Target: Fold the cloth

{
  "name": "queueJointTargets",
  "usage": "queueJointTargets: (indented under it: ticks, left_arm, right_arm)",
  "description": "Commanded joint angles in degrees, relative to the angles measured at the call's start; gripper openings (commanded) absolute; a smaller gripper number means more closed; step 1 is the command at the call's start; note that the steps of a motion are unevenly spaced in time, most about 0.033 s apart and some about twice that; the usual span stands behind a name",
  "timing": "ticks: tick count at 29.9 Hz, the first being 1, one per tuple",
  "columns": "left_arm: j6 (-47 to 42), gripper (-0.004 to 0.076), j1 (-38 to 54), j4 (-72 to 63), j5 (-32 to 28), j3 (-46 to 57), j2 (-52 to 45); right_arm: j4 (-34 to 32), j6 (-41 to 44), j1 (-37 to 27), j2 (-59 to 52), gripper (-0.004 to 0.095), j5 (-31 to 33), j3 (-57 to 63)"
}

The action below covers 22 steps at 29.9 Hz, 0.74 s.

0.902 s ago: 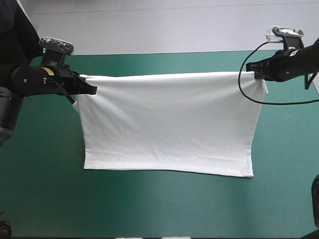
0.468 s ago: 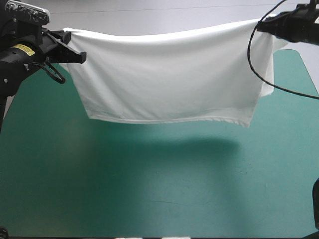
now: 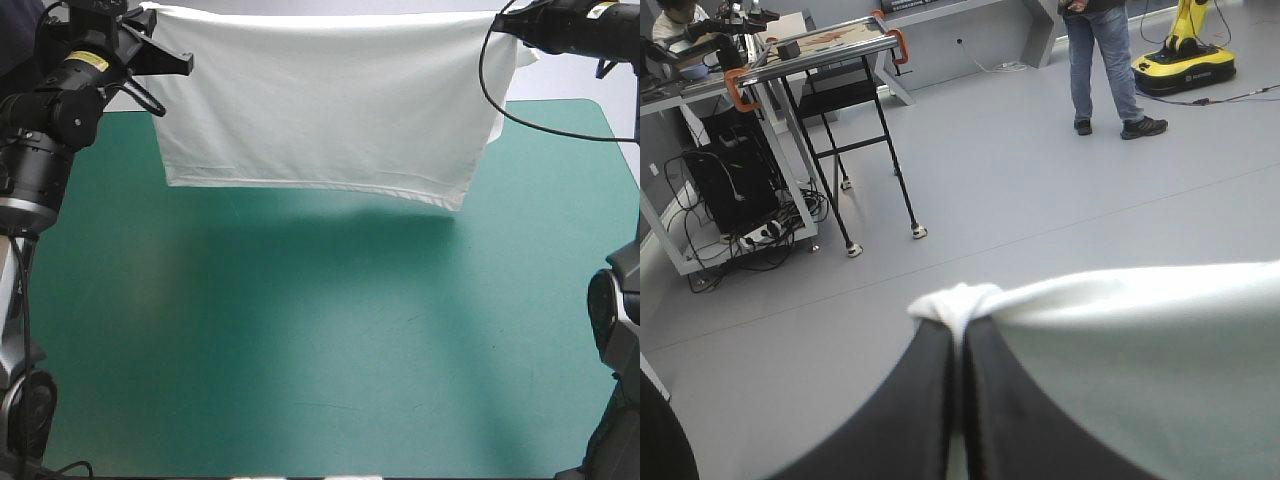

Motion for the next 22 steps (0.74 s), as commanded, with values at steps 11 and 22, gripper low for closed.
queueJointTargets:
  ticks: [11, 22]
  left_arm:
    - [-0.04, -0.0009, -0.1, -0.51, 2.82, -4.08, 1.49]
    - [-6.5, -0.0009, -0.1, -0.51, 32.88, 1.37, 1.74]
  right_arm:
    - [4.44, -3.42, -0.49, -1.08, -0.0015, -2.5, -2.87]
    - [1.7, 3.54, -0.38, -1.94, -0.0015, 7.59, 5.69]
